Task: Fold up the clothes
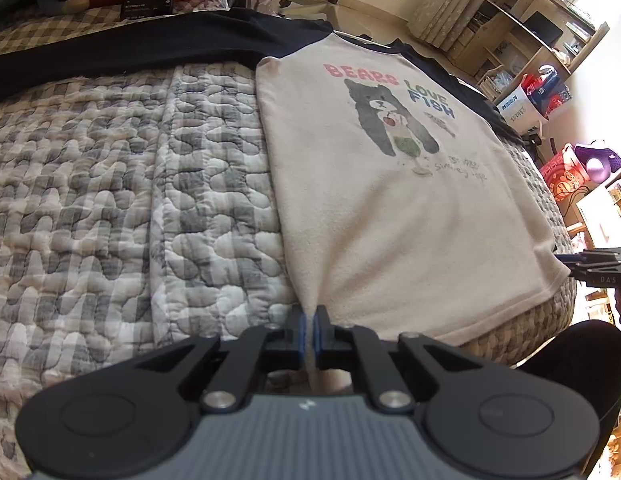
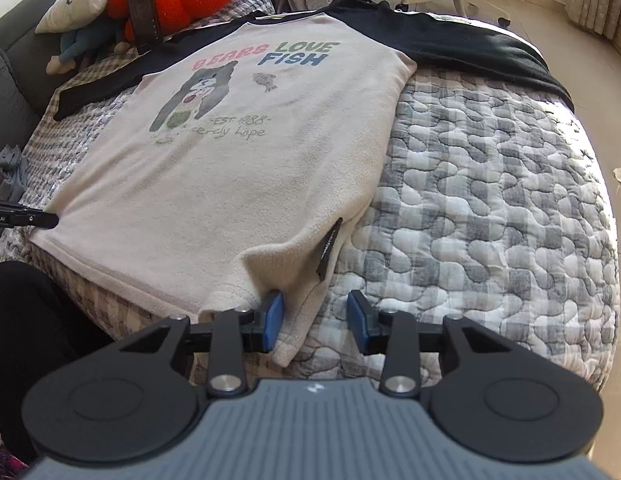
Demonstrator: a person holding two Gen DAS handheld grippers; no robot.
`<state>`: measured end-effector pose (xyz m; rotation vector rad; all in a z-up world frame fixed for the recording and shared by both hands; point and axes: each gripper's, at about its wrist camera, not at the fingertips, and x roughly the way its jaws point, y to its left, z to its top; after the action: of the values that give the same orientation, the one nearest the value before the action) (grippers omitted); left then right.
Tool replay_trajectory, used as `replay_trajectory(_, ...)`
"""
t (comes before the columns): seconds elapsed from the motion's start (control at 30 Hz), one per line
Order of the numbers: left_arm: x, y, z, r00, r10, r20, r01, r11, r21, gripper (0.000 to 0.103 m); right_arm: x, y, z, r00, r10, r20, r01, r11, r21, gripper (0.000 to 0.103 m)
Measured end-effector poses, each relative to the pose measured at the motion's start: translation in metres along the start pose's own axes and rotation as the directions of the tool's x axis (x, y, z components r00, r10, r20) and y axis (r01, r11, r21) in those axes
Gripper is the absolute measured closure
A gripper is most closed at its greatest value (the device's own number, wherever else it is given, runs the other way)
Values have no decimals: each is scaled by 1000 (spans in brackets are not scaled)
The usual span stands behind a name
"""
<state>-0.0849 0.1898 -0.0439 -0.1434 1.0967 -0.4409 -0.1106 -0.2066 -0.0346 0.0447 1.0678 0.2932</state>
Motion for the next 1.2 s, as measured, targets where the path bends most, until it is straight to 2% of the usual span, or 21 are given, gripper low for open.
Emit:
replay_trajectory(0.03, 0, -1, 0, 1000, -1, 0, 1, 1000, 5, 98, 1, 3, 0, 1000, 0, -5, 0, 1000, -17, 90)
replay_trajectory(0.13, -2, 0, 0, 1000, -16, 4, 16, 1000, 6, 99, -3, 7, 2, 1000, -15, -14, 14, 998, -55, 96)
replay_trajectory(0.23, -11, 1, -3, 999, -46, 27, 45, 999, 18, 99, -21, 4, 3, 997, -72, -5, 71, 994, -85, 96)
replay_trajectory(0.33, -14, -1, -7, 998, -59, 18, 58, 997, 47, 99, -37, -5, -1, 993, -121, -10, 119, 987, -105, 97)
replay_trajectory(0.47, -2, -5, -7, 999, -31, -19, 33, 996, 85, 99, -22, -5, -6, 987, -137, -88, 127, 985, -113, 97)
replay_trajectory(0.57, -6, -5, -2, 999, -32, -16, 34, 995, 92, 94, -9, -1, -8, 982, -151, -117, 135, 982, -131, 91)
replay_trajectory(0.63, -16, -5, 2, 1000, -2, 15, 0, 993, 120, 75, -16, -3, -5, 986, -137, -91, 125, 983, -132, 85)
replay_trajectory(0.67, -20, -5, 4, 999, 14, 41, -19, 991, 132, 61, -20, -5, -1, 989, -134, -68, 125, 984, -128, 80)
replay_trajectory(0.7, -24, -6, 7, 997, 24, 77, -35, 988, 148, 59, -24, -7, 2, 990, -131, -46, 125, 984, -124, 63)
replay_trajectory(0.73, -28, -6, 11, 993, 31, 110, -48, 986, 158, 59, -27, -9, 7, 991, -129, -21, 126, 985, -114, 54)
replay_trajectory(0.87, -25, -12, 30, 978, 16, 206, -51, 985, 164, 53, -29, -27, 33, 994, -100, 52, 102, 994, -31, 54)
replay_trajectory(0.93, -17, -20, 39, 967, 3, 253, -54, 980, 194, 48, -26, -39, 45, 993, -67, 94, 65, 998, 27, 54)
replay_trajectory(1.03, 2, -35, 52, 954, -36, 298, -40, 968, 246, 46, -16, -61, 64, 985, -21, 171, -1, 992, 123, 54)
replay_trajectory(1.13, 27, -48, 65, 953, -76, 294, -24, 947, 320, 46, -2, -81, 80, 974, 14, 228, -66, 972, 224, 57)
replay_trajectory(1.2, 43, -55, 76, 958, -88, 272, -15, 934, 356, 46, 8, -91, 91, 965, 22, 260, -97, 955, 279, 59)
